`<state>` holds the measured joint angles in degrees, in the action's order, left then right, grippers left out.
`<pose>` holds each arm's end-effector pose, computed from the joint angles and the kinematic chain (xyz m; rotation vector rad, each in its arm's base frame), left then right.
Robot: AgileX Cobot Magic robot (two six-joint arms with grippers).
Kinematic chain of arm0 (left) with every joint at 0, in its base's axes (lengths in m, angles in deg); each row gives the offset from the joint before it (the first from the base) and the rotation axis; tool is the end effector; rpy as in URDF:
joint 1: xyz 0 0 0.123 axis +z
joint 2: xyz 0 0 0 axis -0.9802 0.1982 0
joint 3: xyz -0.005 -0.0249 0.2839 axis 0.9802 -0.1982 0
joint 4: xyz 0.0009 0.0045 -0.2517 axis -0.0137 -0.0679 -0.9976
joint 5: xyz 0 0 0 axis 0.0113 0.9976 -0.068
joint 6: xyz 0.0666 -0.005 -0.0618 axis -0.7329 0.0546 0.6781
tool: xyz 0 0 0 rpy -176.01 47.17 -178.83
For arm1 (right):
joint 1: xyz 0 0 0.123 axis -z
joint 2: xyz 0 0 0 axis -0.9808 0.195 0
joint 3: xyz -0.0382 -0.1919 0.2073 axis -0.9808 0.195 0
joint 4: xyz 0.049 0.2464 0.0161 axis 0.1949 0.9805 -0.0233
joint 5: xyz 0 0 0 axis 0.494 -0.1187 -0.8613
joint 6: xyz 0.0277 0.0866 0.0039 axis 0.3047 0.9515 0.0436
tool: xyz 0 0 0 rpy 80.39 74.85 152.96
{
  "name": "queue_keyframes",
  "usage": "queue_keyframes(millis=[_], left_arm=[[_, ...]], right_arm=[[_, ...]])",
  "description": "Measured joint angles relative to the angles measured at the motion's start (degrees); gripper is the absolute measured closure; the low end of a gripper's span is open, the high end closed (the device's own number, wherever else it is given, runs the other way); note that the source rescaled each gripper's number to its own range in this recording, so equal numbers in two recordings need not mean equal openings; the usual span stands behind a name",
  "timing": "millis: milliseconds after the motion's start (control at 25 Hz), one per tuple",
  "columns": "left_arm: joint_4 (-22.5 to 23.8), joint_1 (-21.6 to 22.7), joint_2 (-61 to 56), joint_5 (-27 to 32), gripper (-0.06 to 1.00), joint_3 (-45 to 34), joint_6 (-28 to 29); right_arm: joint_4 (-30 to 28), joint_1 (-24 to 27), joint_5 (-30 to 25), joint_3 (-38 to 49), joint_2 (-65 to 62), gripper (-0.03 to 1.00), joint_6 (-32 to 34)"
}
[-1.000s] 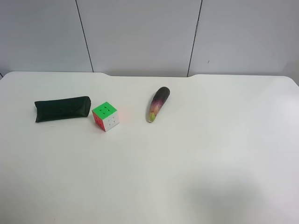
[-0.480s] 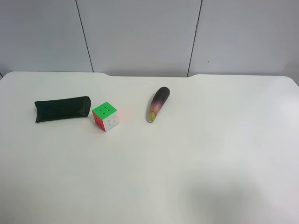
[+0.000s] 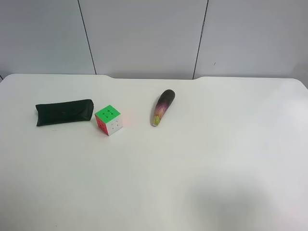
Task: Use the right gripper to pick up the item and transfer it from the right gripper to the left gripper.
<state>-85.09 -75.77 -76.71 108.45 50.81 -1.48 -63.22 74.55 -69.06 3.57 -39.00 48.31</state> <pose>-0.0041 -0.0083 0.2794 0.0098 2.0380 -0.0576 -0.0061 -0.0057 0.2779 -0.0052 2.0474 0.0080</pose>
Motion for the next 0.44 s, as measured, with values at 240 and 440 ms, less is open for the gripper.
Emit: queue_keyframes(millis=[240,440], left_arm=[[0.0,0.0,0.0,0.0,-0.06,0.0,0.0],[0.0,0.0,0.0,0.0,-0.06,0.0,0.0]], right_arm=[[0.0,0.0,0.0,0.0,0.0,-0.03,0.0],[0.0,0.0,0.0,0.0,0.0,-0.03,0.0]])
